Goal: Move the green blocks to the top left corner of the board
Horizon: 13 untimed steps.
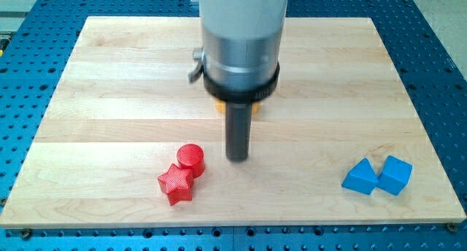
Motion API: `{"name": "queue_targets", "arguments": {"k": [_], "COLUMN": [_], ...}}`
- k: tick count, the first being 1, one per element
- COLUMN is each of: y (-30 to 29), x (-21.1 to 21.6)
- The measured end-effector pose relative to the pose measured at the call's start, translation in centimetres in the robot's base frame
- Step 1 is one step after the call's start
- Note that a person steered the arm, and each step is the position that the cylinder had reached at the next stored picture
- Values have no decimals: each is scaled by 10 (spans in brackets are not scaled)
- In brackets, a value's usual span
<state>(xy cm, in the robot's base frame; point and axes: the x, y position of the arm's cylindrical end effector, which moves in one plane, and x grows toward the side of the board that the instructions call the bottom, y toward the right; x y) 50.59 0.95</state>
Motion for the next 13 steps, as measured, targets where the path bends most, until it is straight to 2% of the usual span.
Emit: {"name": "queue_targets", "arguments": {"k": [1,2,3,4,5,6,7,8,9,11,12,13], "y": [78,104,79,72,13,-69,-91,-34,-52,-162,-143,-155], "x": [-19,-107,-137,-192,-226,-221,-212,-210,-248,-271,-291,-311]}}
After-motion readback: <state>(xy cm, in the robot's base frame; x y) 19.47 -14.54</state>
